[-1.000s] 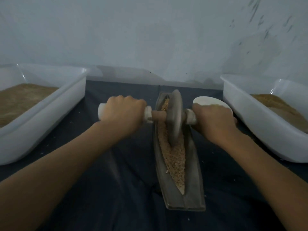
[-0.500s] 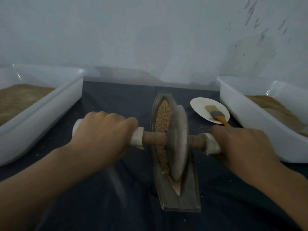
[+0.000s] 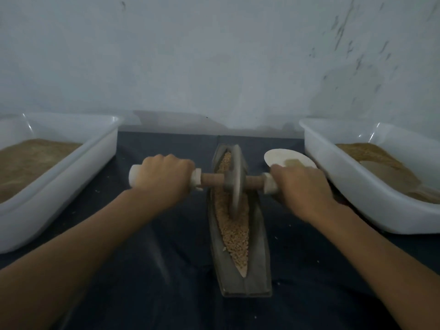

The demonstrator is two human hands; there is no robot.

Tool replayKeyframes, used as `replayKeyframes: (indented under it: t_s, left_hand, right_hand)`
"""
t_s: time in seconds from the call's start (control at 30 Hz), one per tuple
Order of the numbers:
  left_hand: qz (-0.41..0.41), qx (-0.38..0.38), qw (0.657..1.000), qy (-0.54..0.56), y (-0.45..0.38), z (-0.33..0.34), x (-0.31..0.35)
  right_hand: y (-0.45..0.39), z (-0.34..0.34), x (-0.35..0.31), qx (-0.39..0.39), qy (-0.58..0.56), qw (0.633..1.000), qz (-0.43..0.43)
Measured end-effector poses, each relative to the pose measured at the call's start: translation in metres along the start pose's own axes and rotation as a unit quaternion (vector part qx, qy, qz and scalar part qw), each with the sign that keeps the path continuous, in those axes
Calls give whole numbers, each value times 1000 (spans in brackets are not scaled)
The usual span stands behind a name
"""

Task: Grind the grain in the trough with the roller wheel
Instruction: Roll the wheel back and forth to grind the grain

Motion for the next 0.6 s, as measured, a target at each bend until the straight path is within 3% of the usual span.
replayKeyframes:
  t_s: [0.17, 0.3, 0.4, 0.6]
  left_hand:
    - [144, 113, 983, -32, 65, -47, 27]
    - [81, 70, 993, -45, 50, -21, 17]
    - [5, 40, 999, 20, 13, 4, 1]
    - [-35, -1, 998, 49, -33, 21, -9]
  right_hand:
    - [67, -46, -3, 24, -74, 996, -44]
    - [54, -39, -3, 26, -69, 996, -45]
    - [10, -10, -1, 17, -5, 1000, -15]
    - [-46, 8, -2, -24, 1, 1000, -2]
Point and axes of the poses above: each hand's wrist, its own y-axis away from the middle knuckle, its own z-axis out of the palm, x = y × z, the point moved 8 cm from there along -y, towards the middle knuckle, and after that the axes turned 8 degrees about y, right-handed, at the moved point
